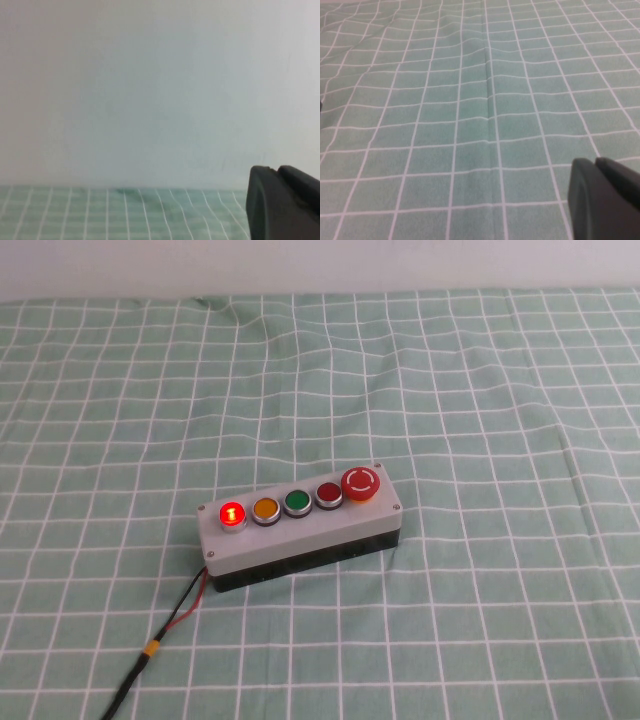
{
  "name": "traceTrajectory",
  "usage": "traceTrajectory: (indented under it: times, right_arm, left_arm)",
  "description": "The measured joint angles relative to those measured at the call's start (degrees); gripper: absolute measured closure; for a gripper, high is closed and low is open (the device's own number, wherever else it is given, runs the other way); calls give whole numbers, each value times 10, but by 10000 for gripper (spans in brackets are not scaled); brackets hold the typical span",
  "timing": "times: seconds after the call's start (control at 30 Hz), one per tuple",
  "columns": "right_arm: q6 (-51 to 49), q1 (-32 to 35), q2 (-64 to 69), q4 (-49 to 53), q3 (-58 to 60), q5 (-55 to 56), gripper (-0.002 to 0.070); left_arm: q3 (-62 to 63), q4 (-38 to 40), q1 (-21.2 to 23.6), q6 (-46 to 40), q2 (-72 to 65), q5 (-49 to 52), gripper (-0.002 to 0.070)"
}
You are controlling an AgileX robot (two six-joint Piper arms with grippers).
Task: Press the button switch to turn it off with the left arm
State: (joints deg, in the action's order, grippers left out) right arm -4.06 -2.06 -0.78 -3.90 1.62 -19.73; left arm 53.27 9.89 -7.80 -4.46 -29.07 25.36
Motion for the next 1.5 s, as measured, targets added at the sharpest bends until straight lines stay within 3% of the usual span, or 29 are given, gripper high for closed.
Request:
traceTrajectory:
  times: [0.13, 0.53, 0.73, 0.87, 1.03, 1.2, 1.33, 1.5]
  right_arm:
    - [0, 0, 0, 0, 0, 0, 694]
    - [0, 0, 0, 0, 0, 0, 694]
    - [0, 0, 0, 0, 0, 0, 694]
    - [0, 0, 0, 0, 0, 0, 694]
    - [0, 0, 0, 0, 0, 0, 694]
    - [0, 0, 0, 0, 0, 0, 694]
    - [0, 0, 0, 0, 0, 0, 694]
    - [0, 0, 0, 0, 0, 0, 694]
  left_arm:
    - [41, 52, 0, -2, -75, 69, 677]
    - [47, 123, 1, -2, -241, 78, 677]
    - [47, 185, 0, -67, -342, 156, 677]
    - [61, 219, -27, -119, -407, 175, 677]
    - [100, 193, -81, -117, -486, 187, 677]
    - [146, 91, -120, -42, -551, 219, 677]
    - [184, 29, -133, 0, -597, 258, 677]
    - [203, 16, -137, 12, -632, 264, 677]
